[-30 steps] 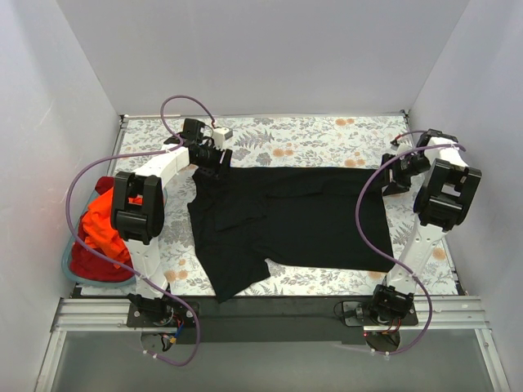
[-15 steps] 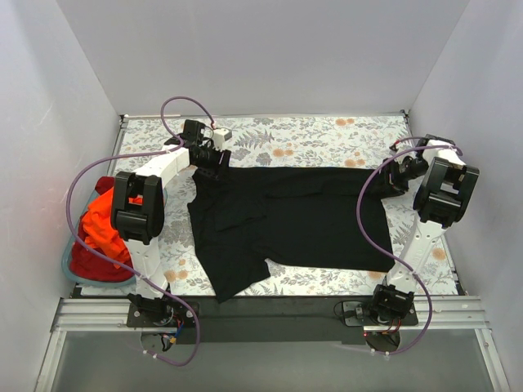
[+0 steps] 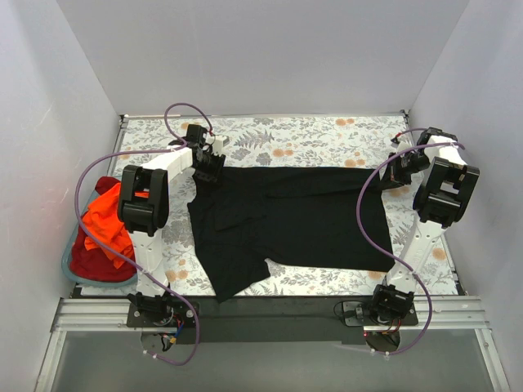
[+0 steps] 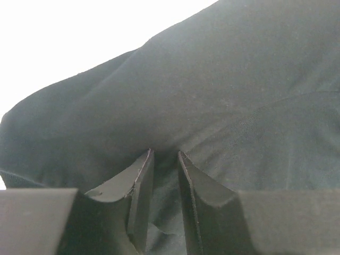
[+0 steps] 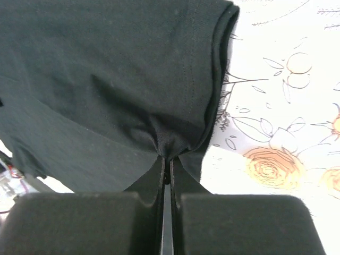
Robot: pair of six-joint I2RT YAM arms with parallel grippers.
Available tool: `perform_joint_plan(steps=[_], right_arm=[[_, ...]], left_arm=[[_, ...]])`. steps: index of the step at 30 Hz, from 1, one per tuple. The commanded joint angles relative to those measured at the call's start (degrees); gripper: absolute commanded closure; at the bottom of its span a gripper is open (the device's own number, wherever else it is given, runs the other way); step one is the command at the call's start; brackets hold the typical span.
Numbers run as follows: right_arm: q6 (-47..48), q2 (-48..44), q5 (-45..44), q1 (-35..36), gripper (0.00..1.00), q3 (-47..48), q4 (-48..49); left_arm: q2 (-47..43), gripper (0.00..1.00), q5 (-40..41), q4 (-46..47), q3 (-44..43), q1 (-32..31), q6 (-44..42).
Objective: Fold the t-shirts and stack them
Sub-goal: Fold the tshirt
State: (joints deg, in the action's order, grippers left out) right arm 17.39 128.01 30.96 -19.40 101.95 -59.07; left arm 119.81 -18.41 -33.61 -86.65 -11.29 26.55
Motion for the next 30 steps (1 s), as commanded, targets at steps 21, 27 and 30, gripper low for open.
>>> perform_joint_plan(steps=[21, 27, 30], right_arm=[[9.9, -7.9, -1.4, 1.0, 0.49, 3.6, 3.8], [10.7, -6.8, -1.3, 5.7, 0.59, 7.0, 4.8], [11.1, -4.8, -3.1, 8.0, 0.62, 6.8, 5.4]], left_arm=[[-3.4, 0.7, -6.6, -1.5, -1.7, 2.5, 2.2], [-3.1, 0.7, -8.6, -2.9, -4.4, 2.5, 3.6], [-1.9, 0.7, -9.3, -3.6, -5.0, 2.4, 4.7]])
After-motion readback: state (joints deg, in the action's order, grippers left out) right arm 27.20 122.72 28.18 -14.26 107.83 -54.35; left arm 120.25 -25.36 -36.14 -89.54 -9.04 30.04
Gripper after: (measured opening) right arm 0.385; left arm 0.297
